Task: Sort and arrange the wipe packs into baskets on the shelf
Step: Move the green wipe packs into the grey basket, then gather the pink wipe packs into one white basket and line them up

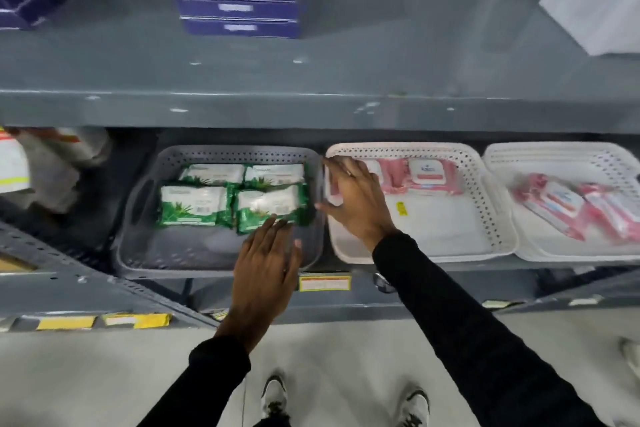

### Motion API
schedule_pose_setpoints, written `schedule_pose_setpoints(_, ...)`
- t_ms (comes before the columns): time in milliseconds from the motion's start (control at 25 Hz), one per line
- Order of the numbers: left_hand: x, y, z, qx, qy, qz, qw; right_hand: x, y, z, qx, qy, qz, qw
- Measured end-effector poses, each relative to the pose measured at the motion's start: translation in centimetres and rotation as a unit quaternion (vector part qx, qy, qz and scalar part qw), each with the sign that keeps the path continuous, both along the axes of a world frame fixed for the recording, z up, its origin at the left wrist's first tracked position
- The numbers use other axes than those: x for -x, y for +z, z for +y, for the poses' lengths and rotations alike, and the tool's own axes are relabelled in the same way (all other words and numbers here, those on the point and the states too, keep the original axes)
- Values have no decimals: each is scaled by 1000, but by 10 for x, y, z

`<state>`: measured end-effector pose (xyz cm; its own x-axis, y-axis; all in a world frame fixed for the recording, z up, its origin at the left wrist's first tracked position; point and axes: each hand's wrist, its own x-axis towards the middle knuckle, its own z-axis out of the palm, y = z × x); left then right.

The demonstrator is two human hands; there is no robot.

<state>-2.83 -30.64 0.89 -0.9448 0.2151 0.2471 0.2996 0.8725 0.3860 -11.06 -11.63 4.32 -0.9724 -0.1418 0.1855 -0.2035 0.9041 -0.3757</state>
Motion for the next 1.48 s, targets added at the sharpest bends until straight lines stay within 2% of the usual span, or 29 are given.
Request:
schedule_pose_setpoints(160, 1, 1, 102, -24, -80, 32, 996, -27, 13, 142, 36, -122, 10, 992)
schedule_pose_setpoints(320, -10, -5, 214, -20, -152, 80, 985, -54, 5, 288, 11, -218, -39, 975)
schedule_pose_setpoints(480, -21, -13, 304, -16, -168, 46, 985, -61, -8, 390, 0, -244, -90, 966)
schedule_pose_setpoints(680, -31, -27, 344, 57, -152, 56, 985, -56, -37, 437, -57, -237, -163, 956)
schedule_pose_setpoints(800, -32, -28, 343, 87, -144, 44, 985, -56, -41, 436, 3, -245, -150, 958)
schedule_pose_setpoints(920, -30, -25, 332, 80, -146, 32, 986, -59, -25, 422, 115, -262, -70, 956)
schedule_pose_setpoints(1040, -30, -24, 303, 75, -140, 13, 987, -53, -2, 378, 127, -236, 30, 963)
schedule_pose_setpoints(1160, -30, -24, 263, 78, -119, 0, 990, -39, 16, 309, 157, -169, 62, 971)
schedule_pose_setpoints(1320, -24, -22, 184, 84, -68, -11, 994, -16, 13, 191, 53, -47, 46, 996)
schedule_pose_setpoints(1480, -17, -24, 120, 100, 4, 4, 995, -1, -22, 114, -74, 11, -10, 997)
